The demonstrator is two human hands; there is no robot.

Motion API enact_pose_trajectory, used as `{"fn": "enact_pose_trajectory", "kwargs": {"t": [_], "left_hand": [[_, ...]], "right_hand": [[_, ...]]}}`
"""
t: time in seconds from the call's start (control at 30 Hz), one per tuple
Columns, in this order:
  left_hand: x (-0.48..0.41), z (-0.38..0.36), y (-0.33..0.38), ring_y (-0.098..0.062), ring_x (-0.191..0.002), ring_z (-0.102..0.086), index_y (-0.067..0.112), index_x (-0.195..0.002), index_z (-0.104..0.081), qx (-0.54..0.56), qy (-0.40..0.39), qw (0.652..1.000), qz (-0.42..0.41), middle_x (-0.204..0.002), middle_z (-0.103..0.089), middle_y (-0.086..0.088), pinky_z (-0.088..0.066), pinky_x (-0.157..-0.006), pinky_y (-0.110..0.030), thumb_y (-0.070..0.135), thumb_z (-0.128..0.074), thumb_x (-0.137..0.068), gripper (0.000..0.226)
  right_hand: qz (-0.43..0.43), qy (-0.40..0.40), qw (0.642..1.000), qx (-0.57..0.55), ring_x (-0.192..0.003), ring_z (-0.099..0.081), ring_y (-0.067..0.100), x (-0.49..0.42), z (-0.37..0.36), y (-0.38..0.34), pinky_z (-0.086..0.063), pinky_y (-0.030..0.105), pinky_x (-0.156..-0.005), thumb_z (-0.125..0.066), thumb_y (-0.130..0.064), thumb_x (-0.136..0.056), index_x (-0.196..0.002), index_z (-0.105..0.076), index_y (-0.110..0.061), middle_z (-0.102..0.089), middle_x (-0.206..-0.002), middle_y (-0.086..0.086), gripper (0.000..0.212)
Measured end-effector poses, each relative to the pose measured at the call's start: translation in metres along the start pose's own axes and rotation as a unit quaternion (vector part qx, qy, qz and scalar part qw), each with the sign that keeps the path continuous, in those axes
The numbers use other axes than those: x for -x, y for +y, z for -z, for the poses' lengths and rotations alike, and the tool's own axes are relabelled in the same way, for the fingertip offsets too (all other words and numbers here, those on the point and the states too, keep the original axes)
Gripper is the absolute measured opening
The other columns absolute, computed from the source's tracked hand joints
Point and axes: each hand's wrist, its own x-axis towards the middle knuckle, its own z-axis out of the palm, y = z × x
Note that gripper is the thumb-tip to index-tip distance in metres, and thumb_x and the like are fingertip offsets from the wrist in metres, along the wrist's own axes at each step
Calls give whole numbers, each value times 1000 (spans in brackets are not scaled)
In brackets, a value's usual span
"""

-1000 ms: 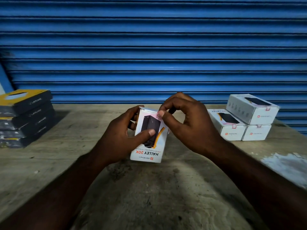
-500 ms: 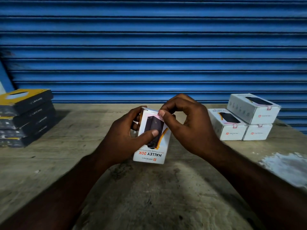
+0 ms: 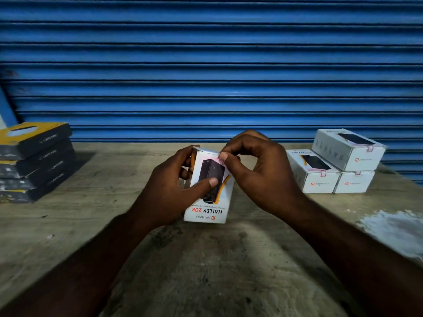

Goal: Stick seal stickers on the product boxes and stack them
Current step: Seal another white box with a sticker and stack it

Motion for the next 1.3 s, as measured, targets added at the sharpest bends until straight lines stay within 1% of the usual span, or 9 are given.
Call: {"fn": "enact_pose_trajectory", "kwargs": {"t": [0.17,0.33,0.63,0.83,0.93,1.03,1.1,1.2,1.3], "left_hand": [[0,-1,-2,2,-90,-65,41,-134,-48,7,-3,1000,-4,-105,-67,18,-49,-60,-11,54,-68,-74,65],[1,0,1,1,-88,-66,52,-123,-47,15,5,1000,-11,-101,-68,19,-50,-61,-12,65,-63,-69,58],[-1,1,2,1,-90,-65,67,-108,-46,12,15,999,-30,-103,-65,28,-50,-63,-14,64,-62,-70,42],[-2,7,4,1,-95,-64,64,-113,-46,15,27,998,-47,-111,-63,31,-56,-66,-22,61,-68,-70,49],[-2,8,4,-4,-97,-64,64,-117,-47,30,26,998,-41,-111,-65,26,-57,-61,-21,60,-70,-67,55],[-1,9,4,-6,-99,-64,55,-124,-49,36,24,998,-41,-114,-65,22,-56,-61,-19,58,-72,-67,61],[-1,9,5,-6,-99,-64,54,-123,-49,42,25,998,-43,-114,-65,21,-56,-61,-19,57,-72,-67,61],[-1,9,7,-6,-99,-64,59,-118,-48,45,25,998,-48,-112,-65,25,-57,-62,-20,49,-77,-70,57],[-2,10,7,-5,-101,-63,59,-117,-47,32,26,998,-56,-113,-63,26,-57,-63,-18,39,-82,-72,61]], "right_hand": [[12,4,1000,6,-82,-65,12,1,0,0,-52,41,-74,-71,-13,-85,-81,-72,-10,-66,-82,-2,5],[29,13,999,16,-82,-64,13,1,0,2,-52,41,-73,-72,-13,-84,-82,-73,-10,-67,-82,-2,4],[19,11,1000,-2,-82,-65,12,1,0,5,-53,43,-73,-76,-15,-83,-85,-75,-12,-67,-83,-5,4],[-5,8,1000,-26,-85,-67,13,-1,1,1,-56,38,-76,-78,-14,-82,-86,-76,-13,-69,-85,-4,5],[-4,11,1000,-27,-84,-67,14,-1,1,-1,-55,38,-75,-79,-14,-81,-86,-77,-14,-69,-85,-4,5],[-4,8,1000,-29,-85,-67,13,-1,0,-2,-55,37,-75,-78,-15,-81,-87,-77,-14,-70,-86,-4,6],[-6,7,1000,-30,-87,-67,13,0,0,-3,-56,36,-75,-78,-15,-82,-88,-77,-14,-69,-87,-4,6],[-13,4,999,-36,-89,-67,13,0,0,-3,-57,36,-76,-78,-15,-82,-90,-77,-14,-68,-90,-6,7],[-19,1,999,-46,-90,-67,15,-1,0,-3,-57,39,-77,-78,-13,-81,-88,-76,-15,-67,-90,-6,7]]}}
